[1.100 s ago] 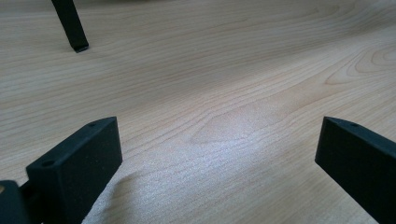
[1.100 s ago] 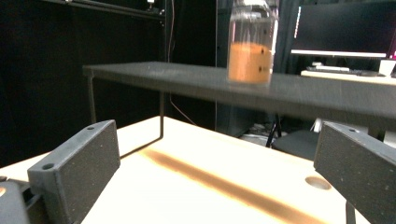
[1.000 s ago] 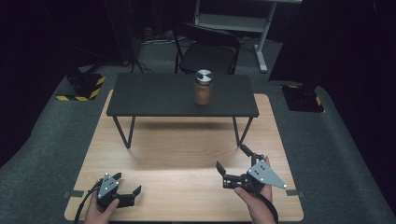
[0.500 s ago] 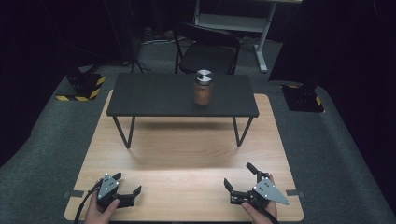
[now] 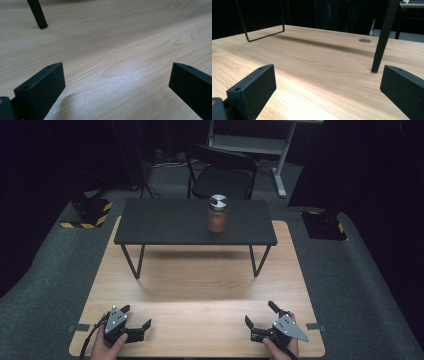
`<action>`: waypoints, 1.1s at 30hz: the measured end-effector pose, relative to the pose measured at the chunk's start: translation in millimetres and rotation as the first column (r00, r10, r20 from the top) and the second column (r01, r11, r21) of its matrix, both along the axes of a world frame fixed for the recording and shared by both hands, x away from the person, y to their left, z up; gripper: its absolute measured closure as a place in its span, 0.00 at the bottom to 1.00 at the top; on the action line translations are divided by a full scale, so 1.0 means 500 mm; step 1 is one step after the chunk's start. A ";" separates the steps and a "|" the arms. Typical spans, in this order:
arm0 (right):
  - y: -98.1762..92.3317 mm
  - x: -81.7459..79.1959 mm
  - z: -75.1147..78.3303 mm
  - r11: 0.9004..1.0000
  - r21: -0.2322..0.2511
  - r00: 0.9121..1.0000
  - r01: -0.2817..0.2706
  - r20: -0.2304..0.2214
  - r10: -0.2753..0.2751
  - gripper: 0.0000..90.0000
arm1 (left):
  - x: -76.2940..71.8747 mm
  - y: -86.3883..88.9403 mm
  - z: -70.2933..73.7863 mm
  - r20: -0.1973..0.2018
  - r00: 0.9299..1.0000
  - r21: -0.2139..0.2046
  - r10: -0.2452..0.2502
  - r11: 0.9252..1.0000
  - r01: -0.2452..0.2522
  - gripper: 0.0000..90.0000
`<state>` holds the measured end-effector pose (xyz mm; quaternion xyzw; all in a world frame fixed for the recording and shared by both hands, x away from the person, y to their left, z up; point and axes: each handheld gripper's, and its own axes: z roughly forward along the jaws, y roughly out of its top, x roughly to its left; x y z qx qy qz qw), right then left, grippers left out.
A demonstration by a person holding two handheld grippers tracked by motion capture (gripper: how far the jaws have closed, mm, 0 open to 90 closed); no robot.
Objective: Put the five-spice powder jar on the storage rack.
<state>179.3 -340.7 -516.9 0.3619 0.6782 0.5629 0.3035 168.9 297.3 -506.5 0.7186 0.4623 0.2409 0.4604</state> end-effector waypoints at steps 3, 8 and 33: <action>-0.002 0.003 -0.006 1.000 -0.013 1.000 0.005 -0.015 -0.005 0.00 | 0.000 0.000 0.000 0.000 1.000 0.000 0.000 1.000 0.000 0.01; -0.006 0.008 -0.011 0.998 -0.057 0.999 0.012 -0.033 -0.014 0.00 | 0.000 0.000 0.000 -0.002 1.000 -0.001 0.001 1.000 -0.001 0.01; -0.017 0.021 -0.012 0.996 -0.081 0.994 0.024 -0.106 -0.032 0.00 | -0.001 0.001 0.001 -0.015 1.000 -0.015 0.005 1.000 -0.006 0.01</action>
